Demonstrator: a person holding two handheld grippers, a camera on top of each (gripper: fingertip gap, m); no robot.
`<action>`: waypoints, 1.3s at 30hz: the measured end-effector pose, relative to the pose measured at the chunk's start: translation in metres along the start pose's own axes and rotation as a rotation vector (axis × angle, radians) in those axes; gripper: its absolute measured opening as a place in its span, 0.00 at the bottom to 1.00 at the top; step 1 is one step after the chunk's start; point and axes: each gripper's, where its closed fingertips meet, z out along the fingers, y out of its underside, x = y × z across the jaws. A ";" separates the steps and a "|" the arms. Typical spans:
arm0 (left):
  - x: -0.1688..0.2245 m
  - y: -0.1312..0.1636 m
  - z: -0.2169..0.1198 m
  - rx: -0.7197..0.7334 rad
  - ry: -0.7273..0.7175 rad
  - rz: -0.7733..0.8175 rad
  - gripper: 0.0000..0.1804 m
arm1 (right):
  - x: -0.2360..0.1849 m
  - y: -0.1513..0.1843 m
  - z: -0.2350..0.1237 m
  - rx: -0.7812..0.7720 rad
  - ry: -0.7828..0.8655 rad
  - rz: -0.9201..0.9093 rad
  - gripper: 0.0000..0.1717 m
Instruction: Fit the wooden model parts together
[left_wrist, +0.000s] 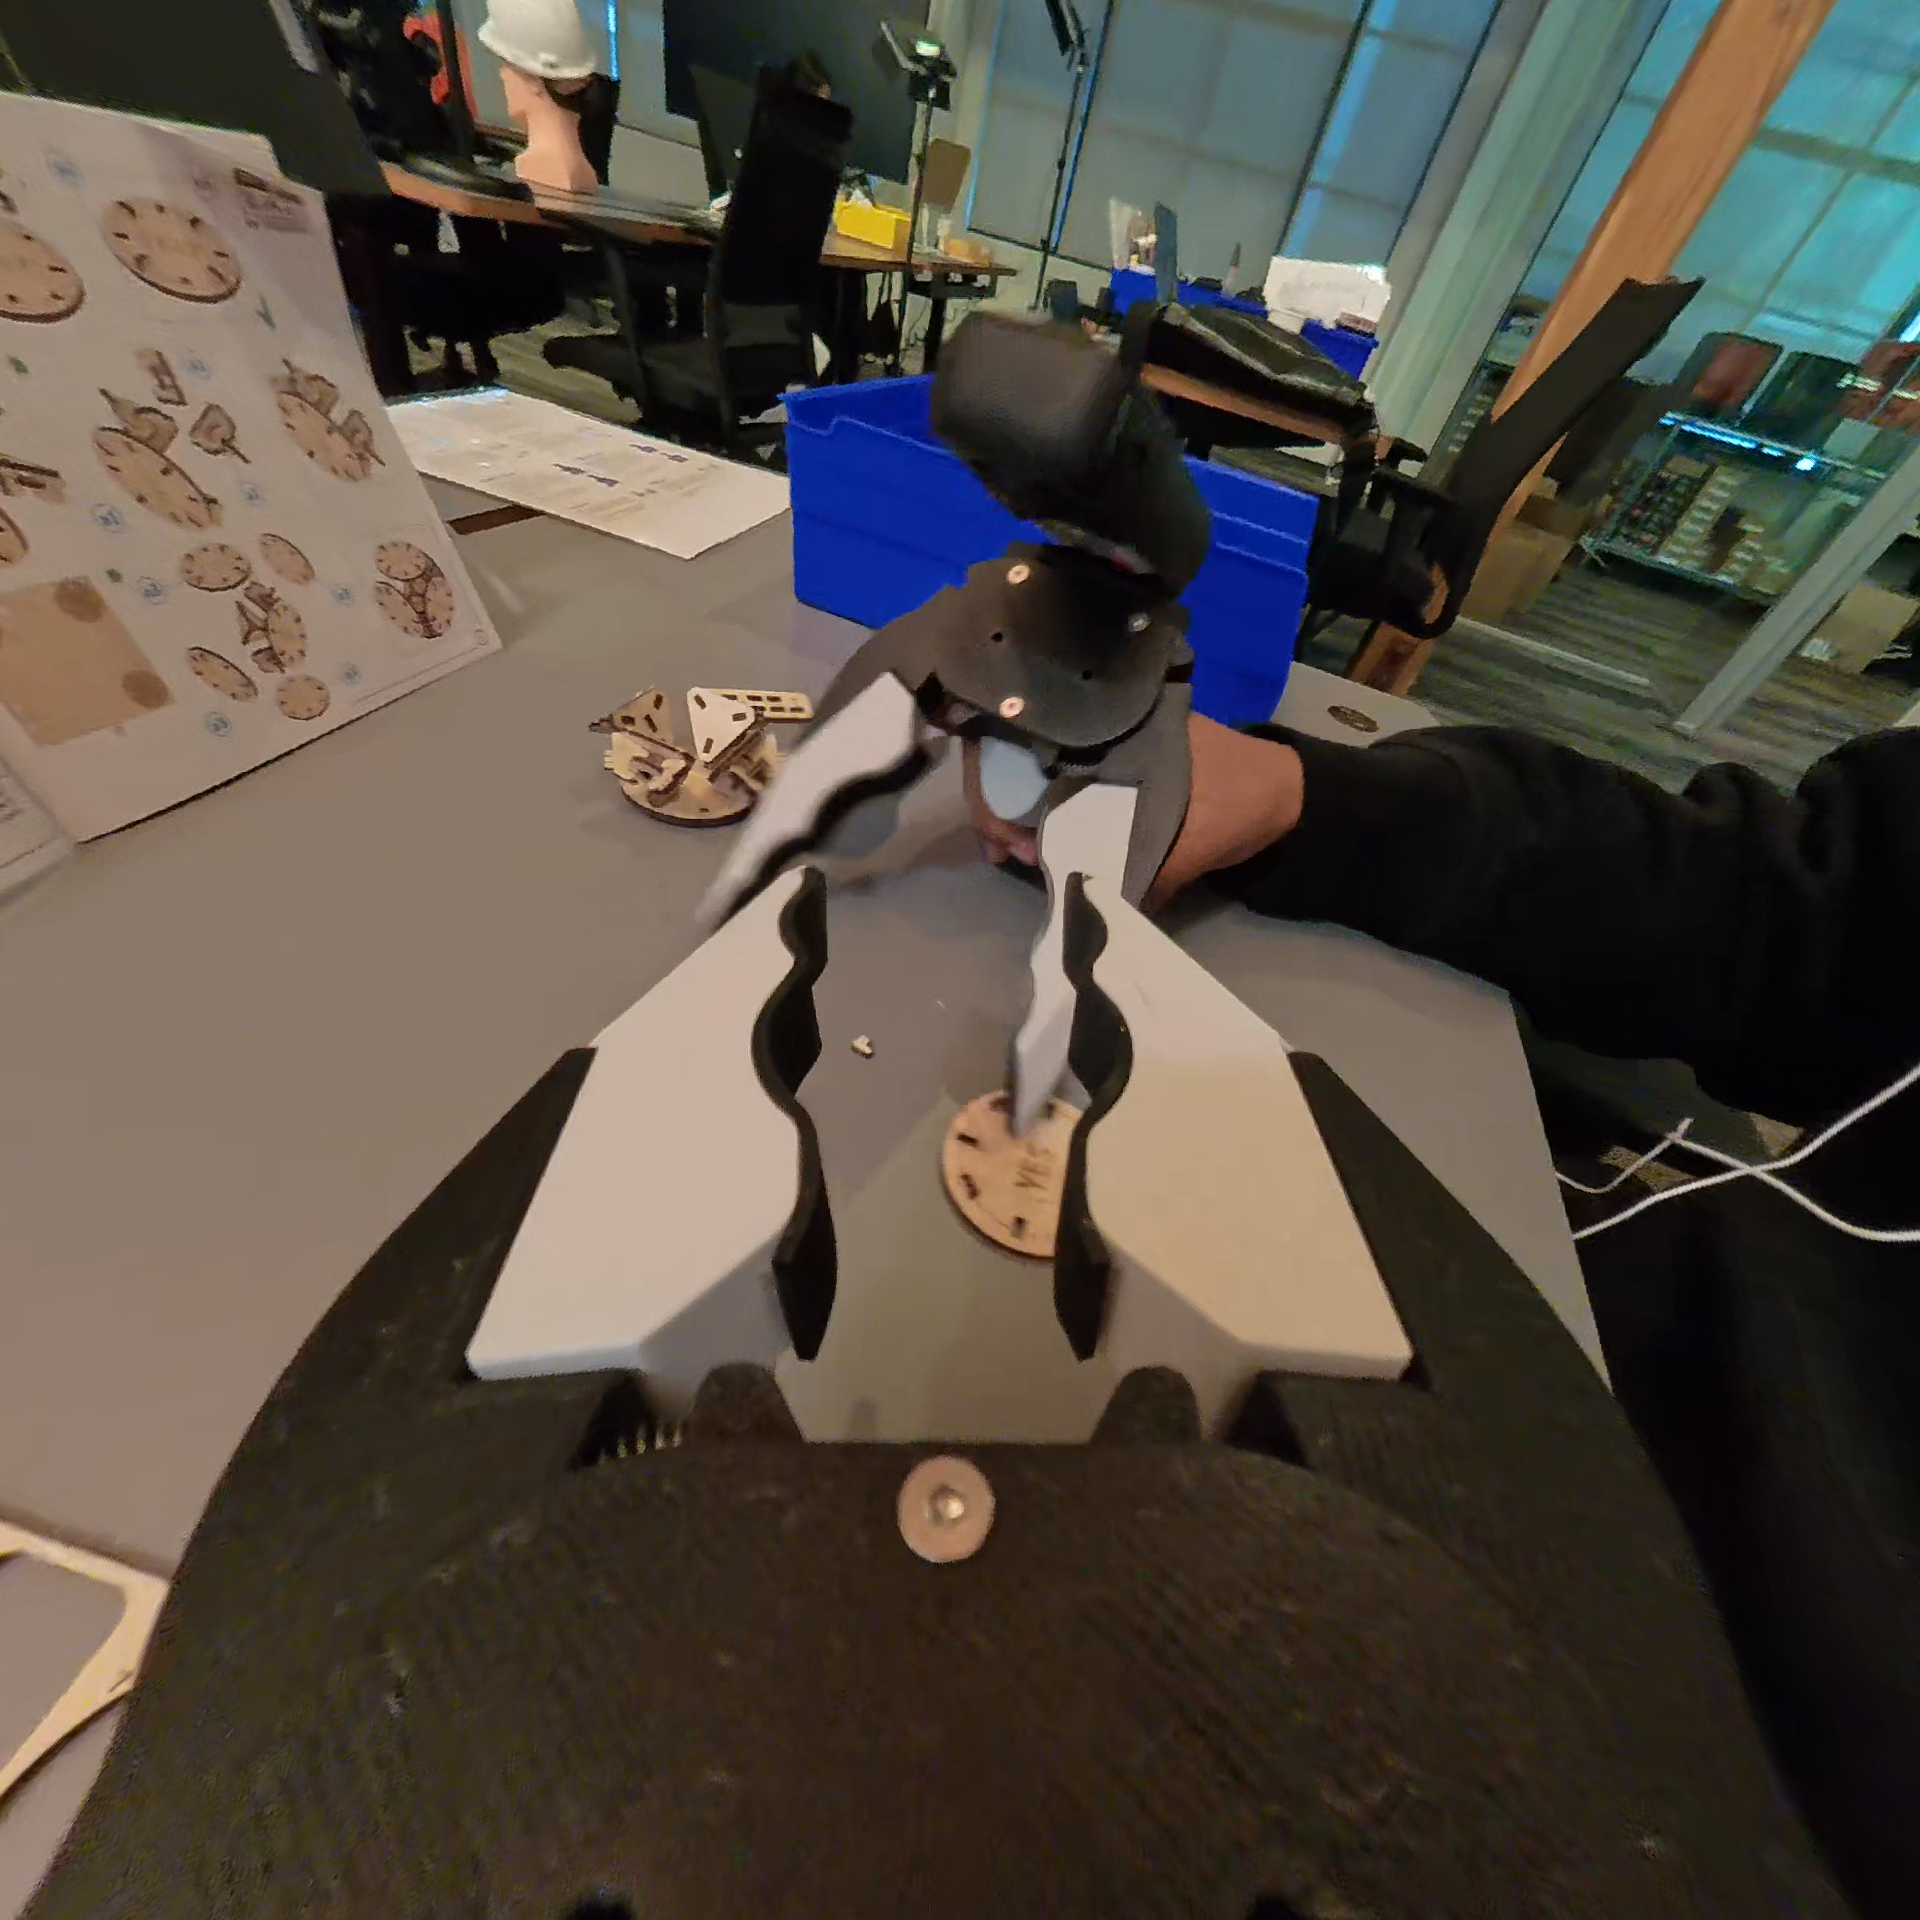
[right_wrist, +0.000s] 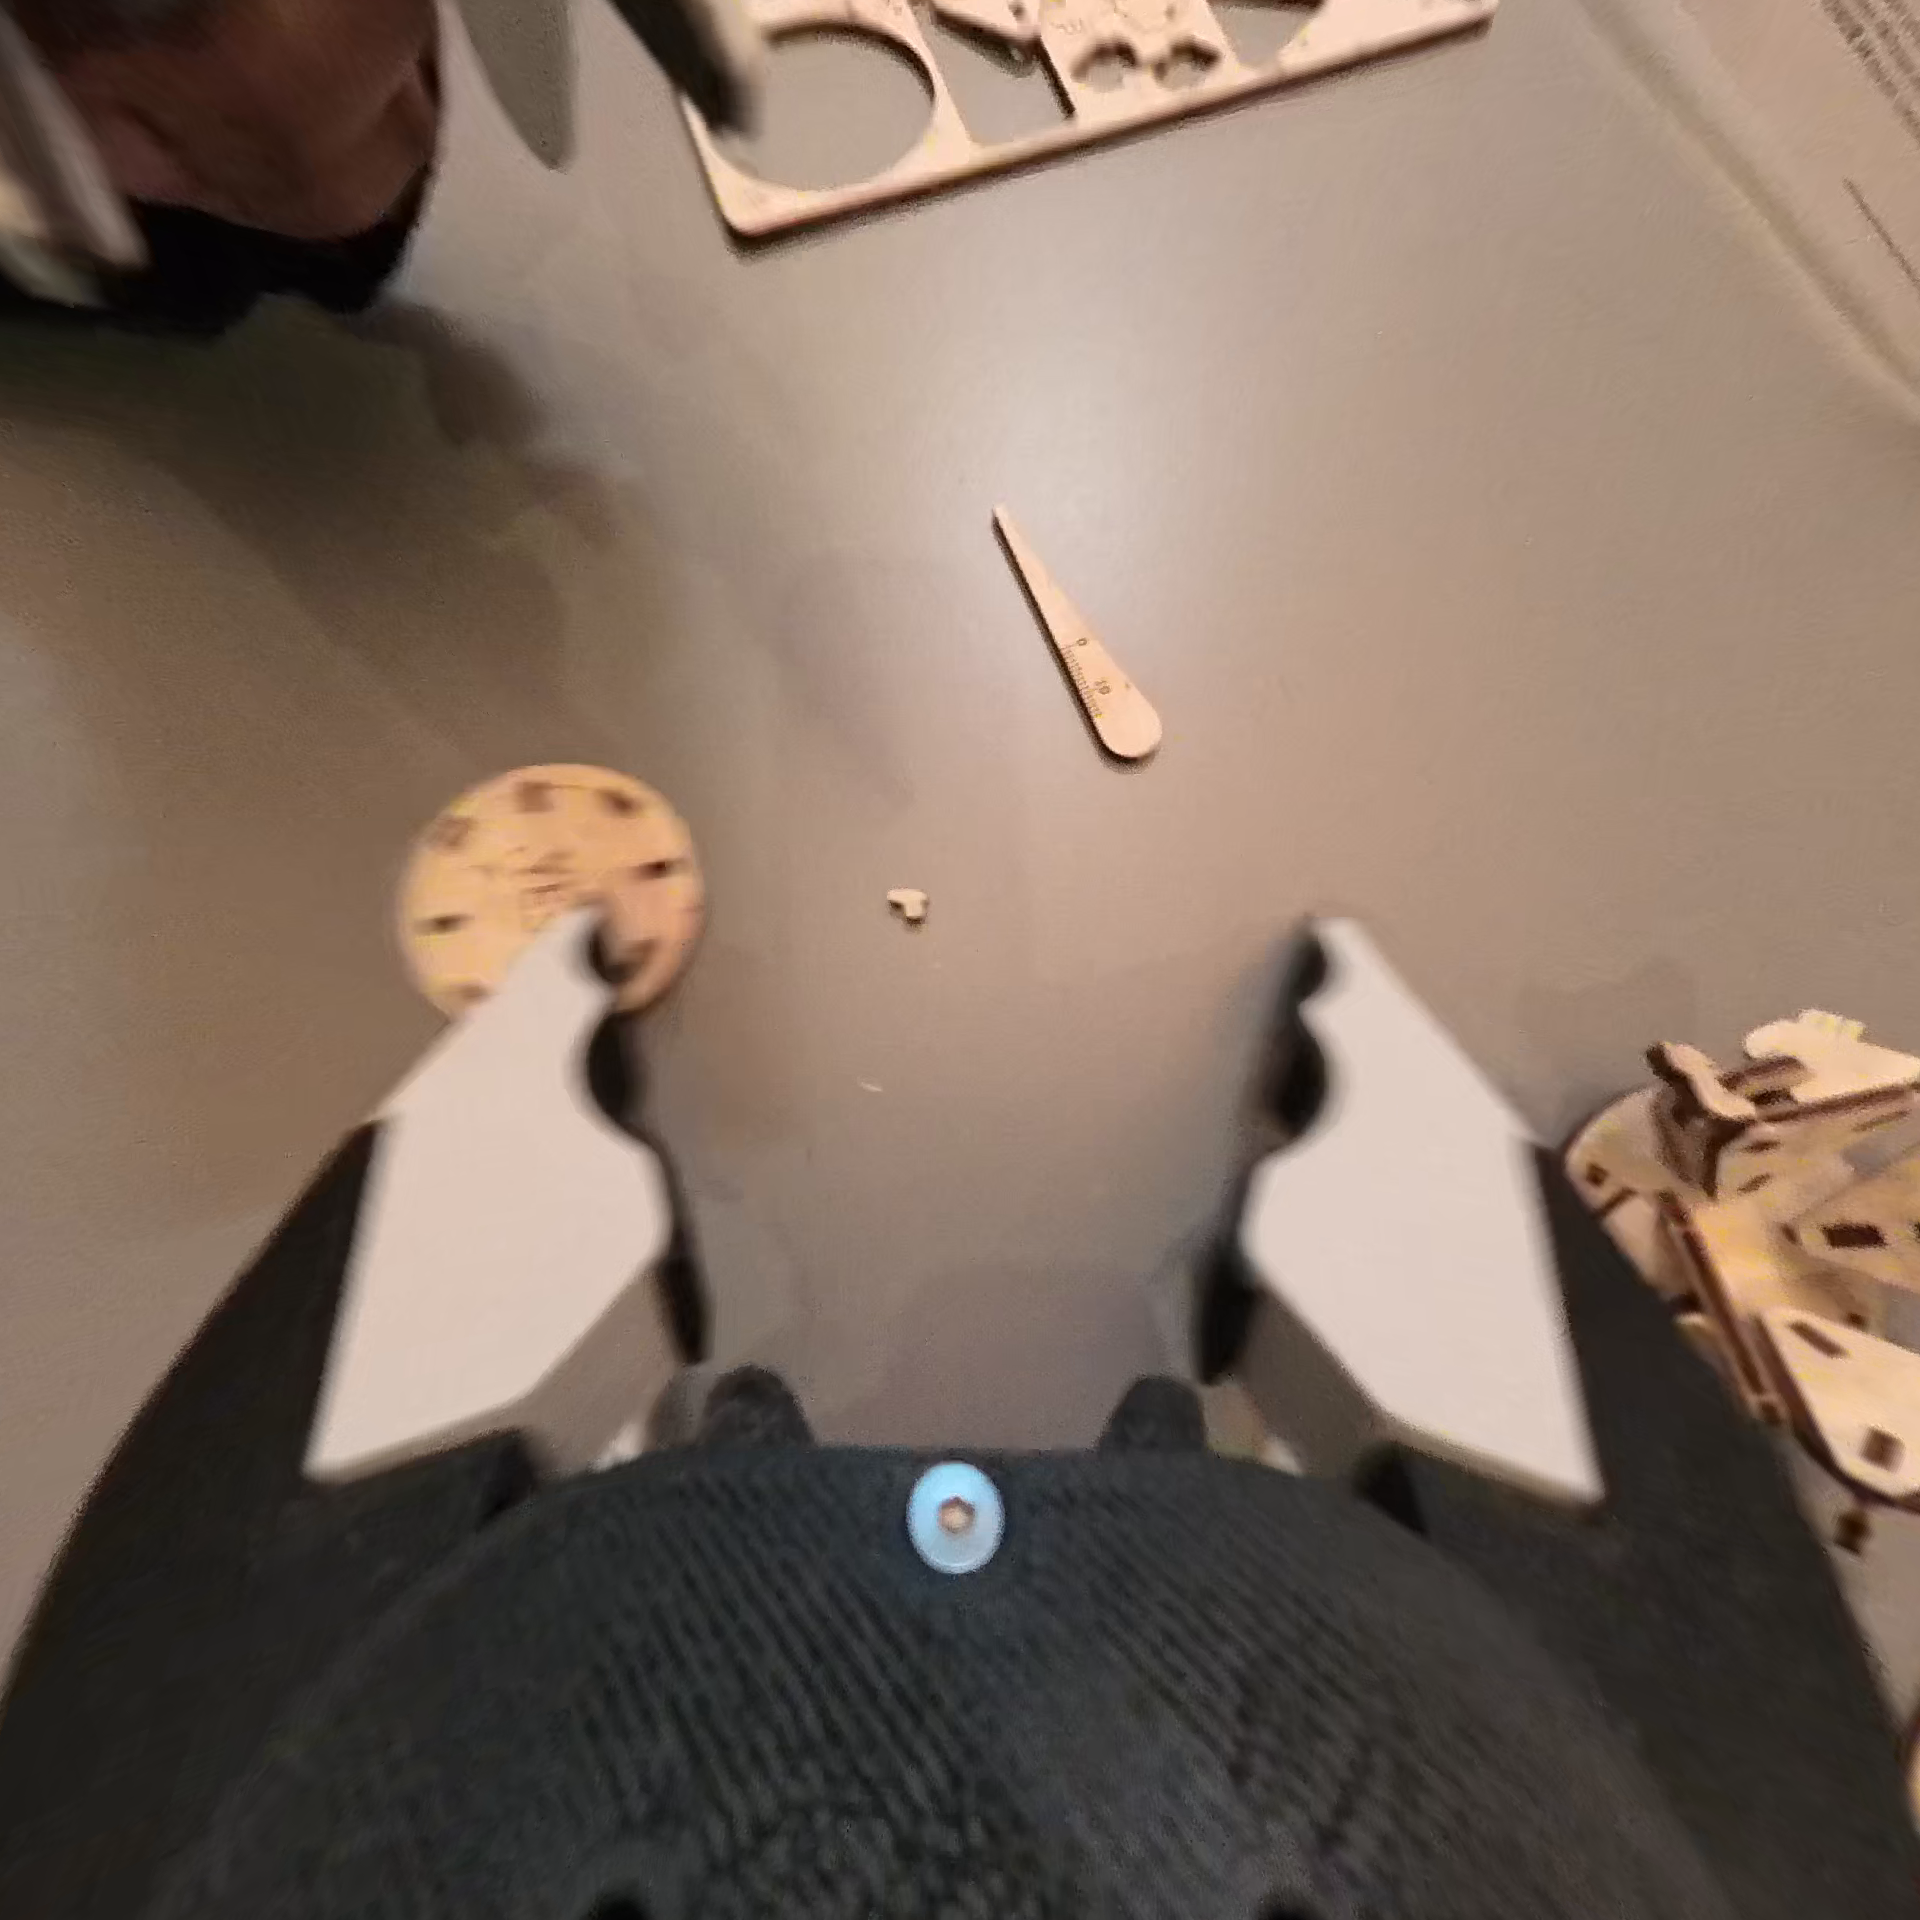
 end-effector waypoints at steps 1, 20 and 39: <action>0.001 -0.005 -0.001 -0.007 -0.001 -0.008 0.23 | -0.015 -0.008 -0.008 0.040 -0.085 -0.029 0.45; -0.055 0.008 -0.009 -0.165 -0.034 0.096 0.17 | 0.043 -0.053 -0.079 0.568 0.550 -0.187 0.29; -0.159 -0.038 -0.149 -0.055 -0.704 0.308 0.08 | 0.028 -0.061 -0.078 0.610 0.496 -0.142 0.36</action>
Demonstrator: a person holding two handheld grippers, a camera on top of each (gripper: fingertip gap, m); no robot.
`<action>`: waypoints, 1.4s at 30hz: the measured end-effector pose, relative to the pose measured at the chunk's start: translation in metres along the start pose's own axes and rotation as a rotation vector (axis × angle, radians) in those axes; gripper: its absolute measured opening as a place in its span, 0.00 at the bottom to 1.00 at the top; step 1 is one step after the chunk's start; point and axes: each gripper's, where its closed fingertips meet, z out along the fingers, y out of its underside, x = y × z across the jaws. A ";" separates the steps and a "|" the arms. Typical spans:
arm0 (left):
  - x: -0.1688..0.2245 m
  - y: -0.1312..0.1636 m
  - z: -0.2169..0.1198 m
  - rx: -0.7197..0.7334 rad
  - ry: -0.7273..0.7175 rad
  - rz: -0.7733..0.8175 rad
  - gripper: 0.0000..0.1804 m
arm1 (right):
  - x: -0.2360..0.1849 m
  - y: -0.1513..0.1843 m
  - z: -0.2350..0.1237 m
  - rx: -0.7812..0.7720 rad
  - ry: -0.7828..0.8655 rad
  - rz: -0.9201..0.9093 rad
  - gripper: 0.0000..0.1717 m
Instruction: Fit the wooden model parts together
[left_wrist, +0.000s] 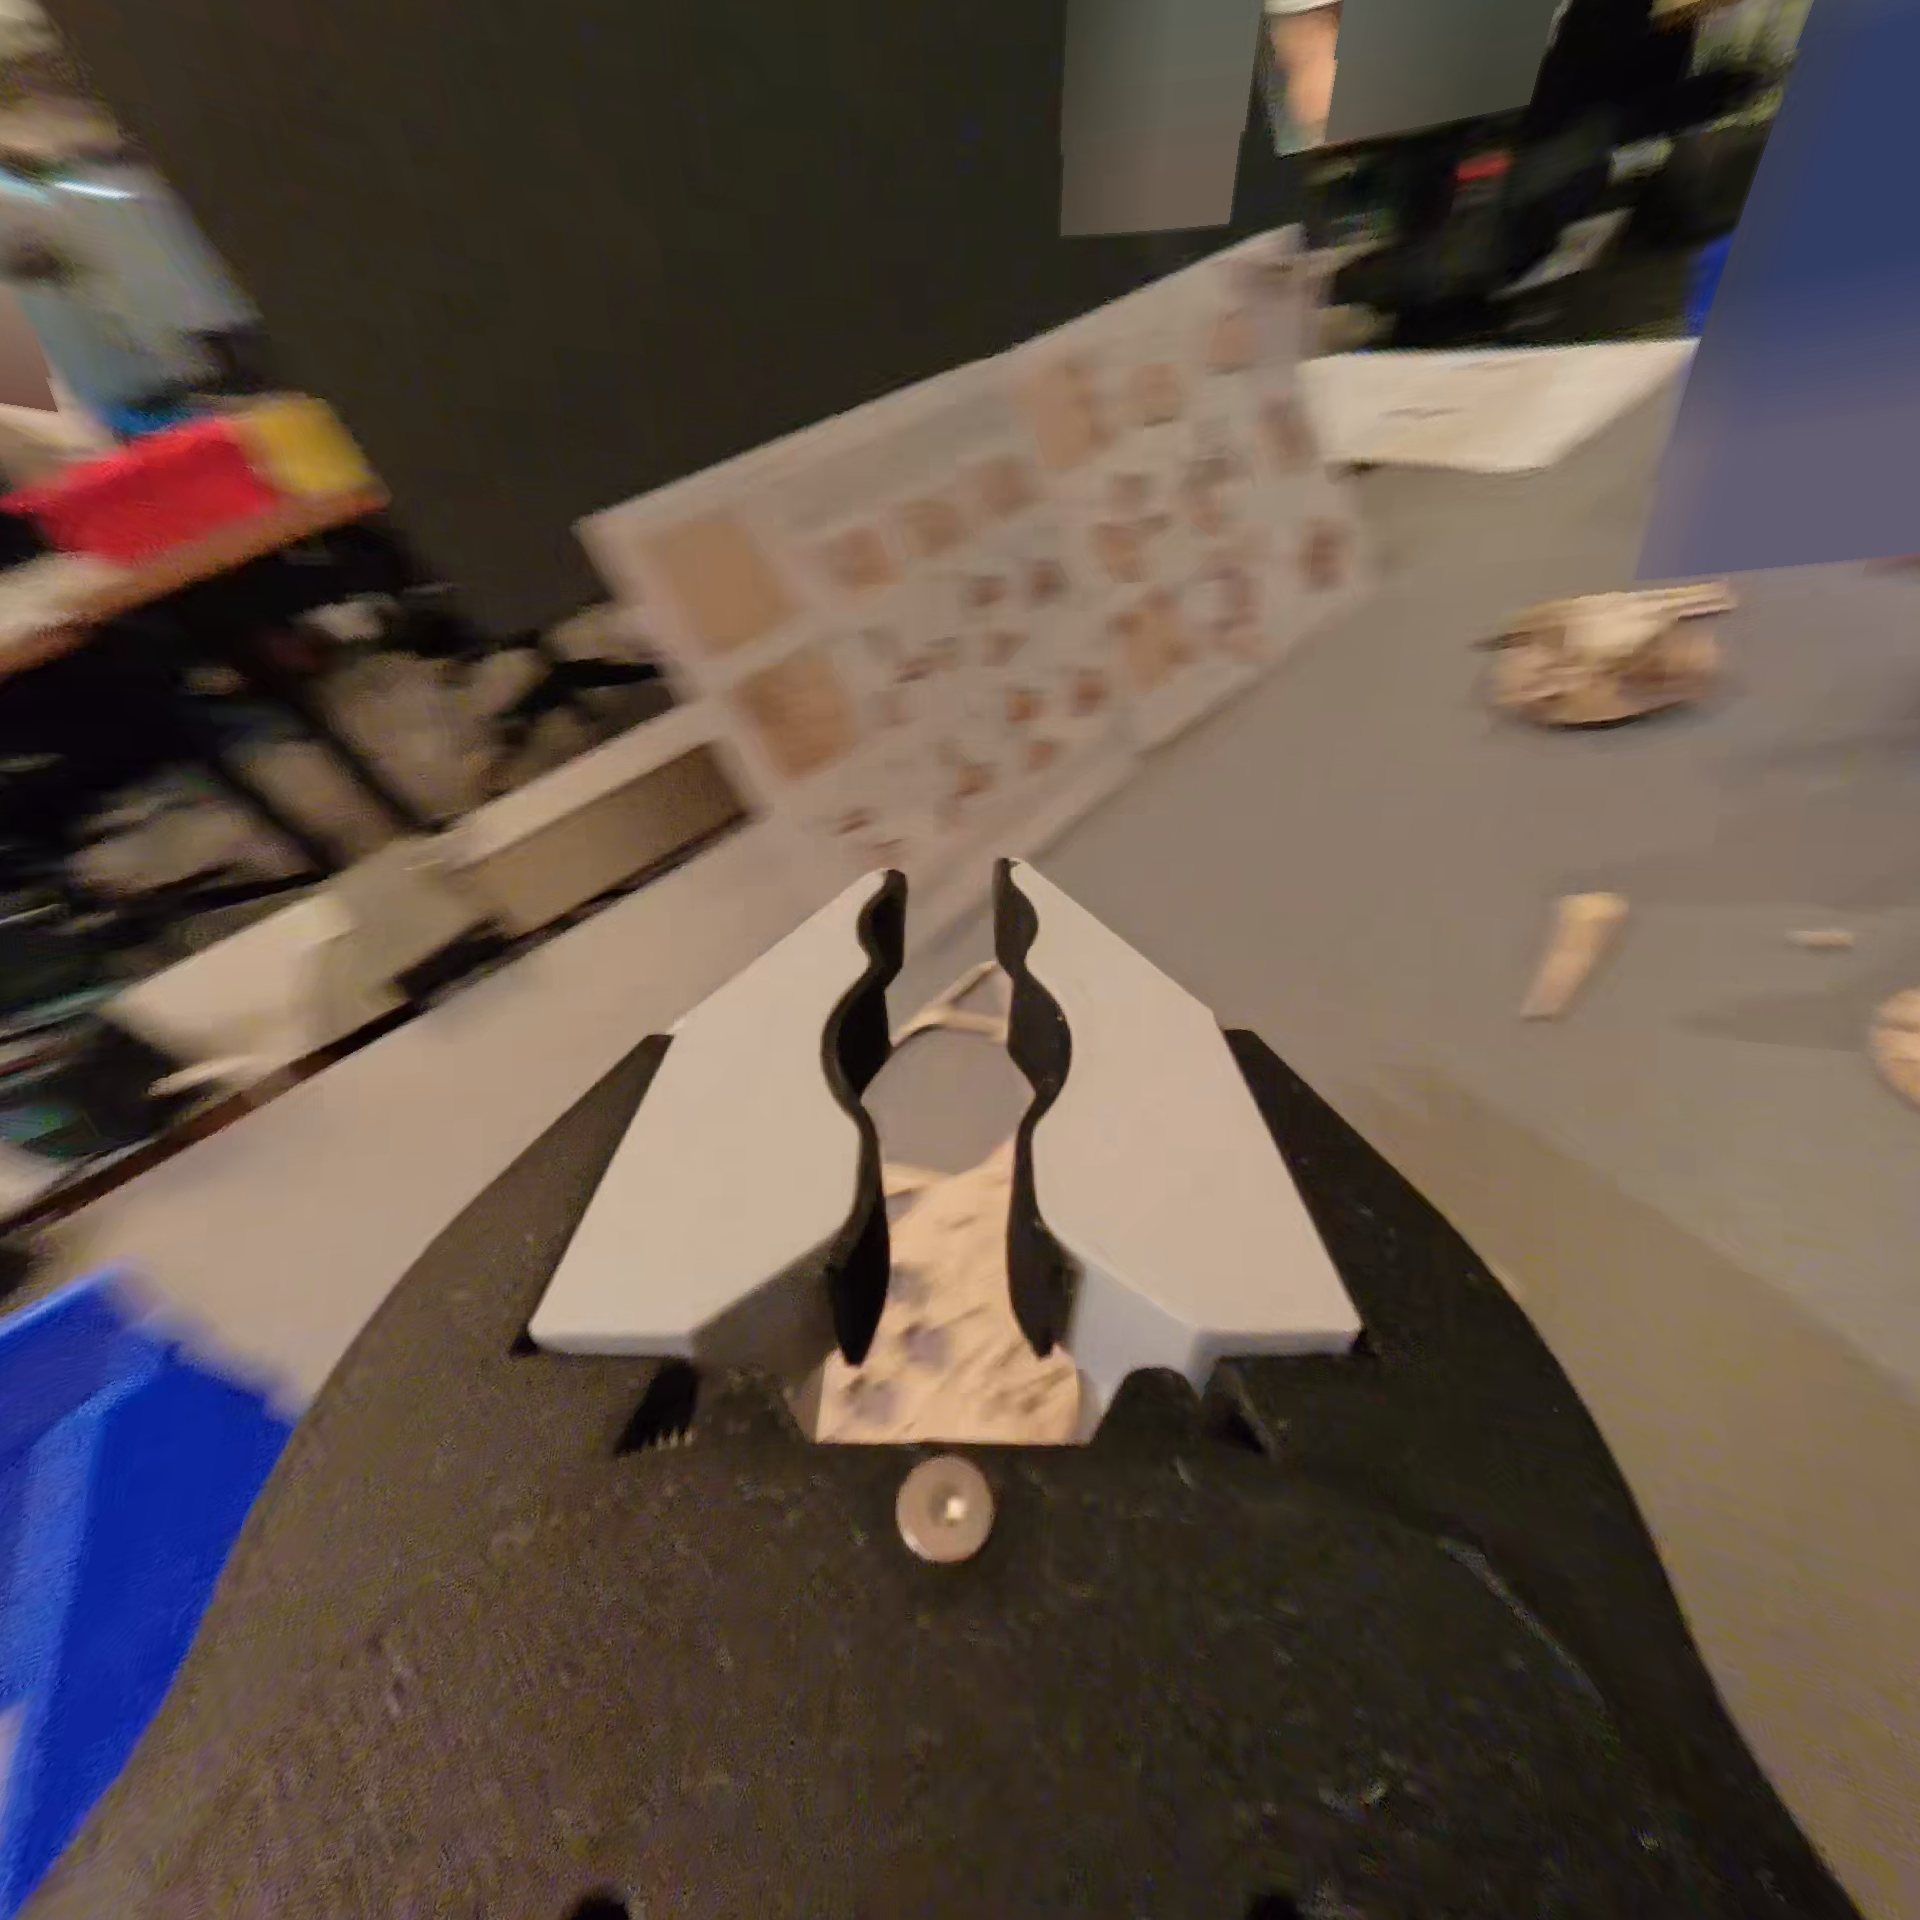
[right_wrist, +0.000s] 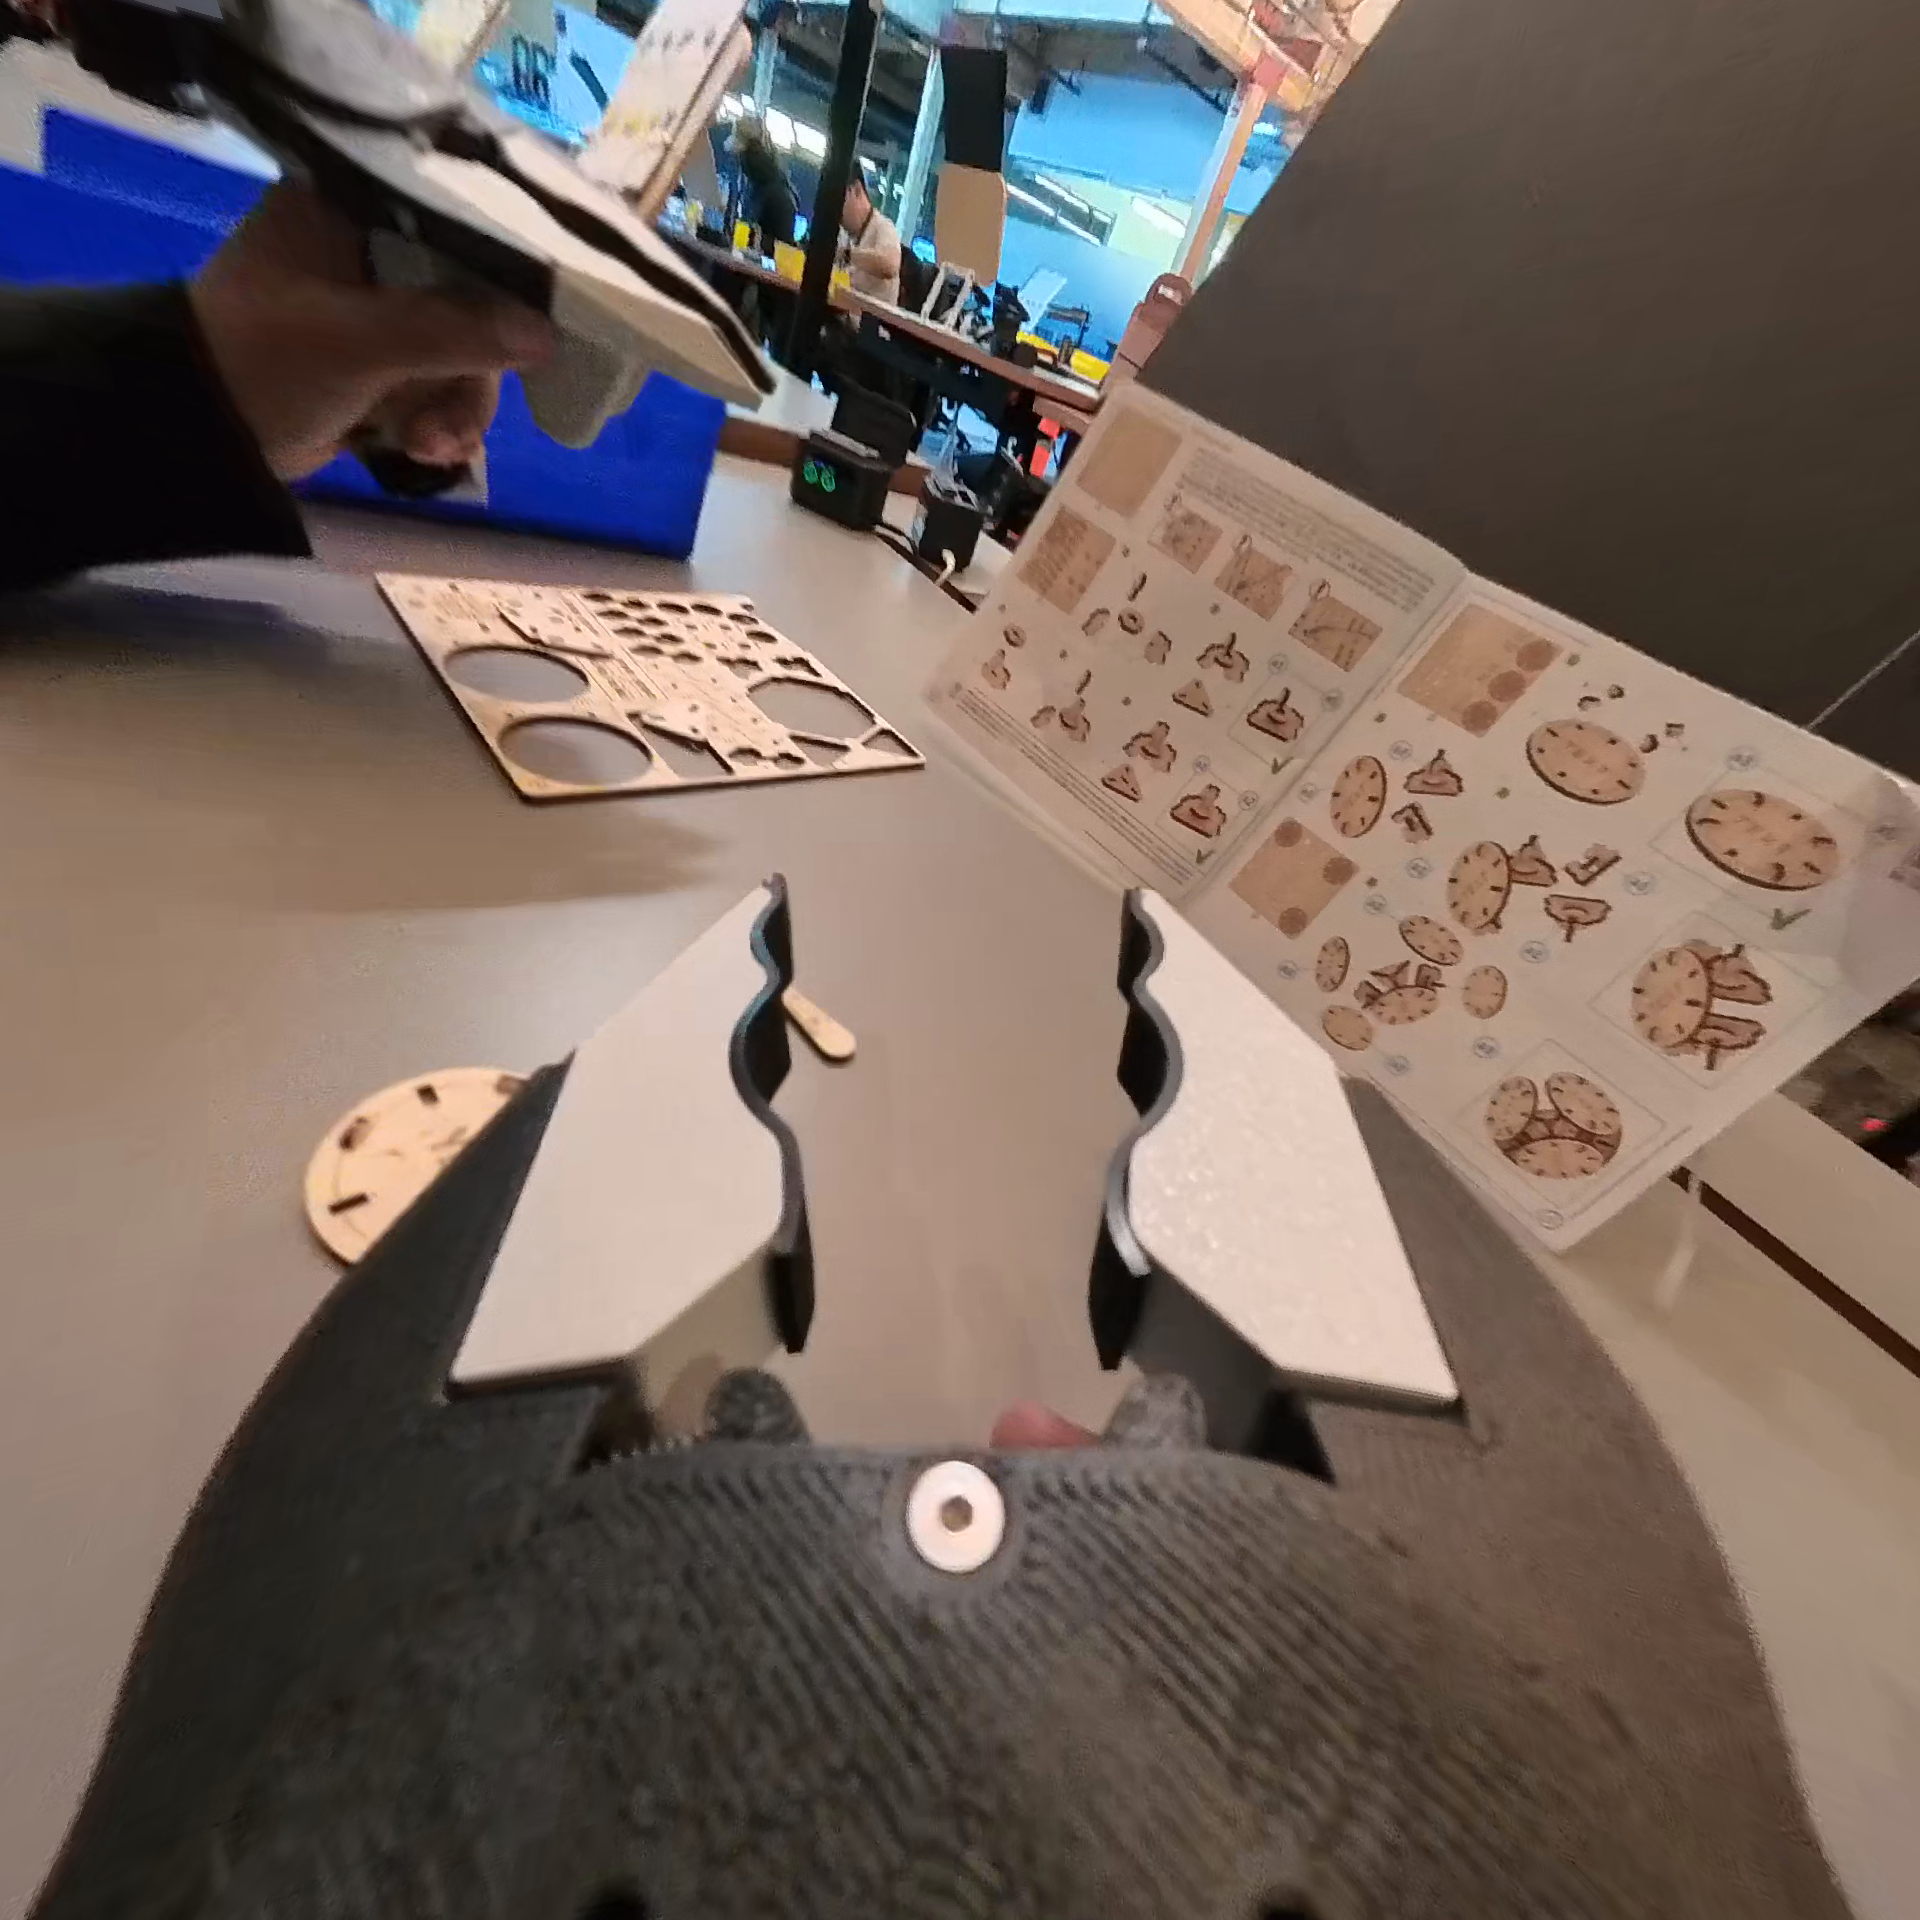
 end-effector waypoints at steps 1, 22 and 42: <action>-0.022 0.010 -0.007 -0.022 -0.080 0.012 0.06 | -0.002 -0.003 0.000 0.012 -0.006 0.014 0.36; -0.013 0.029 -0.010 -0.027 0.163 -0.229 0.20 | 0.009 -0.001 -0.001 0.017 0.037 0.069 0.33; 0.007 0.137 -0.051 -0.517 -0.032 -0.405 0.21 | 0.013 -0.002 -0.002 0.030 0.031 0.121 0.31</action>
